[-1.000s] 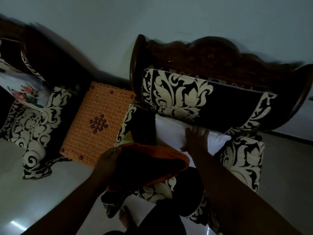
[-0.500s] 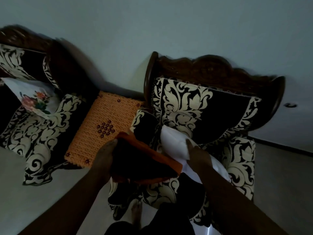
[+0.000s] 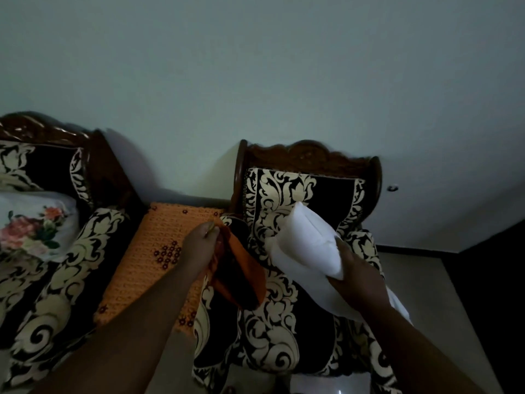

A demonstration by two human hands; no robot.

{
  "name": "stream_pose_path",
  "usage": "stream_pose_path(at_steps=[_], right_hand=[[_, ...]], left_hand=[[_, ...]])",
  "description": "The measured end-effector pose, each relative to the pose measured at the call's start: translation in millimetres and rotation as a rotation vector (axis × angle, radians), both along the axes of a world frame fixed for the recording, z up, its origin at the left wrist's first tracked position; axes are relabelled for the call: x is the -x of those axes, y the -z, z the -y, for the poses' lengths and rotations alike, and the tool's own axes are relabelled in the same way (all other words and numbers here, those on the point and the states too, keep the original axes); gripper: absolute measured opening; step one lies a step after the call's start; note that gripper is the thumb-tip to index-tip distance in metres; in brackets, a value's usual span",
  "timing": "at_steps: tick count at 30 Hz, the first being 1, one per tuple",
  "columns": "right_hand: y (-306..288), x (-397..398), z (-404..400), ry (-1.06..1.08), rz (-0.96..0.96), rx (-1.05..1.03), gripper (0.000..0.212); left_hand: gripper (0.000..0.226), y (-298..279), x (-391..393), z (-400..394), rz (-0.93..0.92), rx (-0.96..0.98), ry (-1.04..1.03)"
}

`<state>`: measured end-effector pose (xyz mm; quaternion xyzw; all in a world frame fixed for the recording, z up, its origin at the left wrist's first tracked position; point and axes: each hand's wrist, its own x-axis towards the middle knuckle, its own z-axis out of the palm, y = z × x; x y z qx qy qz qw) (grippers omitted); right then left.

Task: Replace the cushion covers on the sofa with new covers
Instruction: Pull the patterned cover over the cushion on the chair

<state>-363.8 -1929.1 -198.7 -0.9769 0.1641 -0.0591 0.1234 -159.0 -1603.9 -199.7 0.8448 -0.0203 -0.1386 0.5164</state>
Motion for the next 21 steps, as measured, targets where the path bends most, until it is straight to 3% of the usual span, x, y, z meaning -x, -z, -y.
stream_pose_path(at_steps=[3,6,9,12,15,21], right_hand=[[-34.5,30.9,-17.4,0.018,0.058,-0.021,0.094],[-54.6,55.5,-24.4,0.006,0.118,-0.019,0.094],[-63.8,69.4,-28.6,0.020,0.137,-0.038,0.092],[-64.8,81.0,-26.6,0.016,0.138,-0.034,0.090],[-64.0,92.7,-18.6,-0.002,0.153,-0.050,0.088],[-62.2,114.9,10.0,-0.081,0.201,-0.050,0.087]], left_hand=[[0.034,-9.9,-4.8,-5.8,0.036,-0.032,0.043],[0.034,-24.1,-8.7,-4.7,0.196,-0.350,0.203],[0.042,-32.6,-6.6,0.4,0.218,-0.764,0.464],[0.019,-37.2,6.3,12.4,0.321,-1.080,0.525],[0.018,-35.8,11.7,24.2,0.299,-1.013,0.436],[0.049,-41.0,17.4,65.8,0.153,-0.708,0.256]])
